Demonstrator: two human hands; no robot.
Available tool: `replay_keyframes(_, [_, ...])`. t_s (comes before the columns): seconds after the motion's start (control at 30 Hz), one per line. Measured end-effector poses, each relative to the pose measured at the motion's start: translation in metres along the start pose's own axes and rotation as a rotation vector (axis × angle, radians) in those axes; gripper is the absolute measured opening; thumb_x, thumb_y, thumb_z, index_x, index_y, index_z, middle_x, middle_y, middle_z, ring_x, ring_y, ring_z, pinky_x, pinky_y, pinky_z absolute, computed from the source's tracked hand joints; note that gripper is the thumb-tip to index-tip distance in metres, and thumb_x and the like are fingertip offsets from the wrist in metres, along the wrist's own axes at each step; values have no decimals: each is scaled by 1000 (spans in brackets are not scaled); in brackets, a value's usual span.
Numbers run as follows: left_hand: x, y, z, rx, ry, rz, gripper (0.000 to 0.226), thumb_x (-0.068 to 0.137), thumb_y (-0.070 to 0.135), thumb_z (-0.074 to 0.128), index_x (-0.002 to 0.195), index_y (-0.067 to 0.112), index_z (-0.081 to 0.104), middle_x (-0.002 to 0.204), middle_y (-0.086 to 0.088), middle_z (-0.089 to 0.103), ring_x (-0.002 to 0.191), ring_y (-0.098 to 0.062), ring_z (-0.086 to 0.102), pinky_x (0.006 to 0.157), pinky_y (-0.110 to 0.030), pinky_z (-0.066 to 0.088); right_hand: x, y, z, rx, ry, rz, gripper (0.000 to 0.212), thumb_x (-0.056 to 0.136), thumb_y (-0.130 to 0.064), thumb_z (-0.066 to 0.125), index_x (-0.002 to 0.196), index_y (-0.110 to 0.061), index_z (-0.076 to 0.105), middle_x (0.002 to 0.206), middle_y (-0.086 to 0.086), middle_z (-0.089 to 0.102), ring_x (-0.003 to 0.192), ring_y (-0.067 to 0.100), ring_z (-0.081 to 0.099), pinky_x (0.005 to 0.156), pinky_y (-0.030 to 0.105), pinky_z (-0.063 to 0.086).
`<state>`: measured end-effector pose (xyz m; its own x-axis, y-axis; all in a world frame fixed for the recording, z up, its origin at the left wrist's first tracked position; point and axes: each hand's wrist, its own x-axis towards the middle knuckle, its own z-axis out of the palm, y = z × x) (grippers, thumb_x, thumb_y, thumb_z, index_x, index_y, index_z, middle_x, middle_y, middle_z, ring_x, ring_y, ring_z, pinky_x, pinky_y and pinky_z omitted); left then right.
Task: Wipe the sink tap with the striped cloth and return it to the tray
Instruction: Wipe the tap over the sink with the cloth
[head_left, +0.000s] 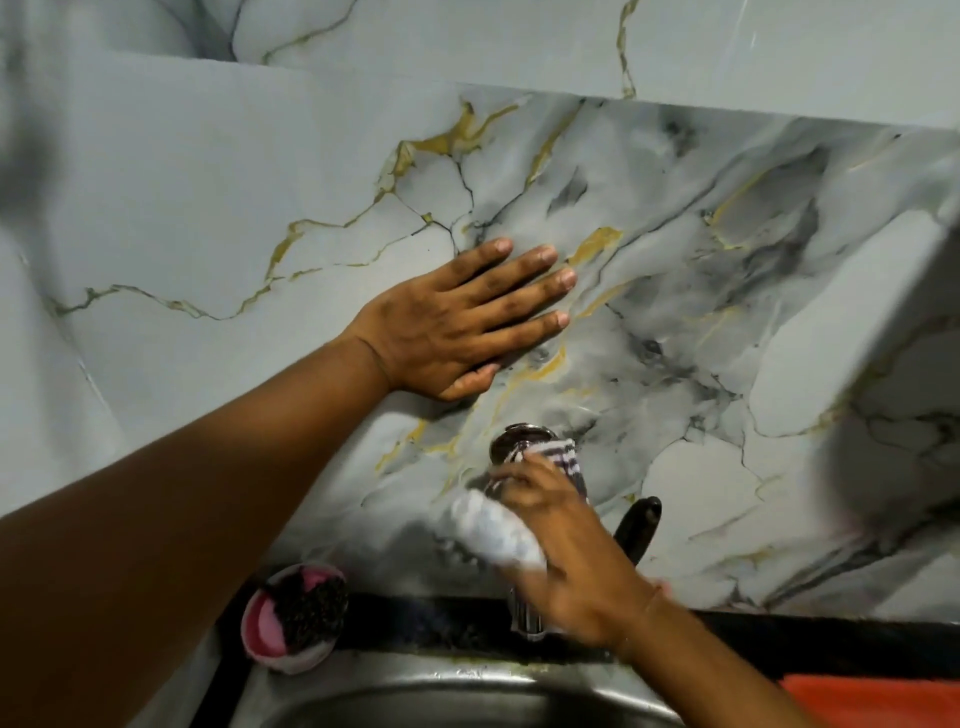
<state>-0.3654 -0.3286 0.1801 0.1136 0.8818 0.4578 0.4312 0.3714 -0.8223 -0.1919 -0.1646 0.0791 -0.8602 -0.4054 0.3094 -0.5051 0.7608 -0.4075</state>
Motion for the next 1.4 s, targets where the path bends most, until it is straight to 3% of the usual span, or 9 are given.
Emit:
replay_keyframes(0.2, [3,-1,-3,14,-20,3,68,96,36,34,159,11,30,165,-19,30,153,-40,25,126,-53,16,29,4,-17,-157,-94,-16,36,88,-39,50,75,-8,65,76,10,66,83,26,55,88,43,45])
replay_keyframes(0.4, [3,2,-4,17,-25,-7,67,96,36,35,158,10,31,164,-20,31,152,-40,27,125,-54,19,-29,-7,12,-124,-66,-126,44,67,-39,55,103,-20,72,113,-1,67,133,20,47,122,40,23])
replay_keyframes(0.6, [6,1,-9,42,-38,5,70,94,40,34,157,10,34,162,-20,34,150,-41,31,123,-53,19,29,10,-11,-205,-56,-7,36,77,-36,52,87,-7,72,93,10,75,98,25,62,101,42,41])
replay_keyframes(0.73, [6,0,-9,61,-37,10,70,94,41,33,157,10,35,162,-20,35,150,-41,33,123,-52,19,-36,2,30,-91,24,-95,45,73,-34,60,115,-24,69,139,-1,56,148,19,30,127,42,12])
replay_keyframes(0.83, [6,1,-9,65,-31,5,69,94,41,32,157,10,35,161,-20,36,149,-41,33,123,-52,20,-62,-10,73,-142,208,-25,51,97,-49,36,139,-26,54,162,-4,27,156,26,5,129,43,10])
replay_keyframes(0.93, [6,0,-9,71,-43,4,70,94,41,33,156,10,36,161,-20,37,149,-41,34,123,-52,19,-47,-35,77,546,453,431,59,97,-60,35,147,-28,38,163,-4,24,153,29,19,117,7,26])
replay_keyframes(1.03, [7,-1,-8,74,-10,11,68,94,40,35,155,10,38,160,-20,39,148,-42,36,123,-52,20,-35,-8,57,1595,549,786,47,87,-38,60,125,-11,68,116,20,75,95,40,73,74,32,65])
replay_keyframes(1.2, [6,0,-8,81,-25,6,68,94,40,34,155,10,38,159,-20,40,147,-42,37,122,-52,20,-7,13,32,1908,52,792,50,95,-48,47,105,-7,75,77,13,78,67,29,72,67,38,60])
replay_keyframes(1.4, [6,3,-7,101,-60,7,69,94,42,30,156,12,36,160,-19,40,148,-41,36,124,-51,17,-36,17,63,1969,79,777,57,90,-51,63,127,-9,59,83,17,75,69,33,70,64,40,56])
